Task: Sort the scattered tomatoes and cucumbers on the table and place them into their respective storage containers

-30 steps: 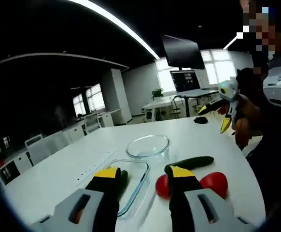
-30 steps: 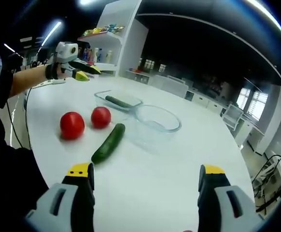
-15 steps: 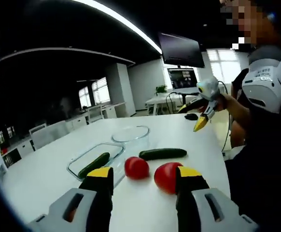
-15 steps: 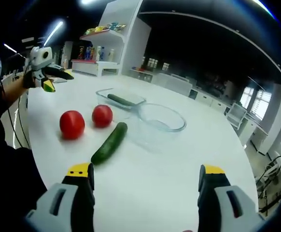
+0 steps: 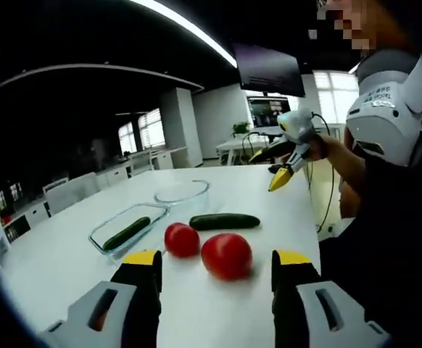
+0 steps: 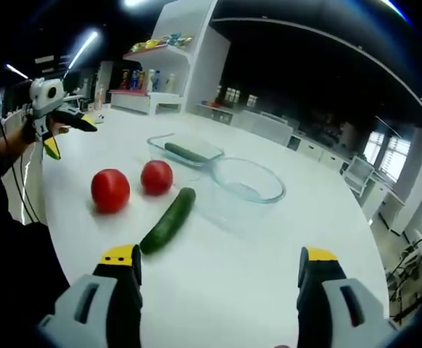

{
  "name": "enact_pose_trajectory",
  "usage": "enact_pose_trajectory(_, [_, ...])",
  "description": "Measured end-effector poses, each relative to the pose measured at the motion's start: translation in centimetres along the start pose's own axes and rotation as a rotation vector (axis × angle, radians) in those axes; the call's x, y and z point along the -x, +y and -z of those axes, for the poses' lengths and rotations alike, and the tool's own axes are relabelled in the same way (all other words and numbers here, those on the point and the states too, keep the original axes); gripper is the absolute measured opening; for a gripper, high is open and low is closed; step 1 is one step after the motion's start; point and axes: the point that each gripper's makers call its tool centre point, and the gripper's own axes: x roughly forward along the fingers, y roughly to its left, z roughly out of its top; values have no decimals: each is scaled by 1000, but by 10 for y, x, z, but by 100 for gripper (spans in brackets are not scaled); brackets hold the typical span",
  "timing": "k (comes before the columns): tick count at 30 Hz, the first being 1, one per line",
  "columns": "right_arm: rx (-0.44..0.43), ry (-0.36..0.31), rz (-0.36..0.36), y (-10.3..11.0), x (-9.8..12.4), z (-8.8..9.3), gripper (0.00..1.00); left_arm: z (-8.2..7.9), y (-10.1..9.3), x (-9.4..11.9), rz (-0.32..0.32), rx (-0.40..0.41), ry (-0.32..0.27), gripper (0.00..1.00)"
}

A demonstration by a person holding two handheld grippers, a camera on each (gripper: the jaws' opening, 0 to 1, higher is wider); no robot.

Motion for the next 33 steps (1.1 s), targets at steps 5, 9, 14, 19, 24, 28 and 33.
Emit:
enact_pose_trajectory(5, [10,3,-3,1,0,-1,84,-4,-4,0,-4,2,0,66])
enact_pose_trajectory(9, [8,2,0,-1,0,-2,84,-4,-3,1,-18,8,6,66])
enact_pose_trajectory(14, [5,6,-3,1,-1,0,84,0,-7,2,-13,3,27,73])
enact_pose_trajectory(19, [8,8,-13,4,-5,-1,83,3,-7,-2,-18,-29,55,79])
enact_pose_trajectory(24, [7,10,-16,4,-5,1,83,10,-3,-5,-26,-9,63,83])
enact_pose_trajectory(28, [8,13,-14,3,-5,3,83,8,-3,-5,-32,11,42,88])
enact_pose_trajectory(33, [19,7,-37,10,-7,1,83,7,-4,-6,-28,20,25,93])
